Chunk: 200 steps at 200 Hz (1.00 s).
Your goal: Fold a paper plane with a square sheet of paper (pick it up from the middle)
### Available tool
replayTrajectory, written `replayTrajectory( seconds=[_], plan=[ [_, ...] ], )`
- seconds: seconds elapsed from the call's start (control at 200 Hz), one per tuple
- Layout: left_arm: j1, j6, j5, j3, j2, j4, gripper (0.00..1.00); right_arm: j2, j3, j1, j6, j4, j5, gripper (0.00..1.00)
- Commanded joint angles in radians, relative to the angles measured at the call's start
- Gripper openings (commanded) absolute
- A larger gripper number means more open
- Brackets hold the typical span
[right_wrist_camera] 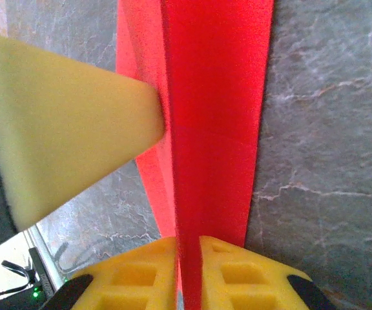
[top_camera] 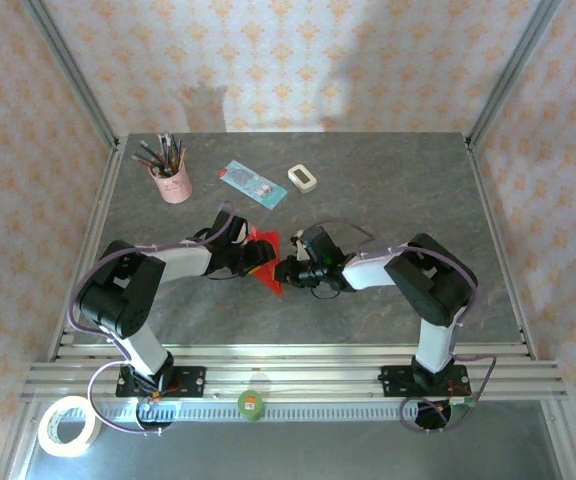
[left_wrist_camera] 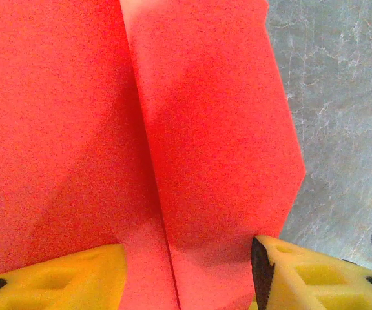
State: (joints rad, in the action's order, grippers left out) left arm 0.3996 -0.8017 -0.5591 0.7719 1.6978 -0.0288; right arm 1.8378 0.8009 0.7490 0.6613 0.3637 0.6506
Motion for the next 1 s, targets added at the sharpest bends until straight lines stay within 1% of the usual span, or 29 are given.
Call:
replayTrajectory(
  seconds=[0.0,0.275,0.425,0.601,0.761,0.821,0.996],
  plan=[
    [0.011,0.035,0.094,-0.048,0.094,0.105,0.56,0.018,-0.002,-0.004,0.029,0.045,-0.004,0.14],
    [0.011,0.018,0.067,-0.033,0.043,0.081,0.56,0.036,-0.051,-0.004,0.06,0.063,0.007,0.09],
    [0.011,-0.007,0.027,-0.01,-0.018,0.029,0.57,0.044,-0.065,-0.005,0.062,0.055,0.022,0.07],
    [-0.001,-0.006,0.037,0.027,-0.11,-0.014,0.59,0.05,-0.075,-0.01,0.06,0.046,0.034,0.06],
    [-0.028,0.003,0.014,-0.009,-0.153,-0.098,0.59,0.063,-0.076,-0.016,0.068,0.056,0.056,0.05],
    [-0.039,0.001,-0.011,-0.037,-0.156,-0.144,0.57,0.066,-0.08,-0.02,0.07,0.063,0.065,0.05],
    [-0.058,-0.013,-0.101,-0.113,-0.139,-0.287,0.38,0.072,-0.097,-0.036,0.077,0.099,0.112,0.05]
  ],
)
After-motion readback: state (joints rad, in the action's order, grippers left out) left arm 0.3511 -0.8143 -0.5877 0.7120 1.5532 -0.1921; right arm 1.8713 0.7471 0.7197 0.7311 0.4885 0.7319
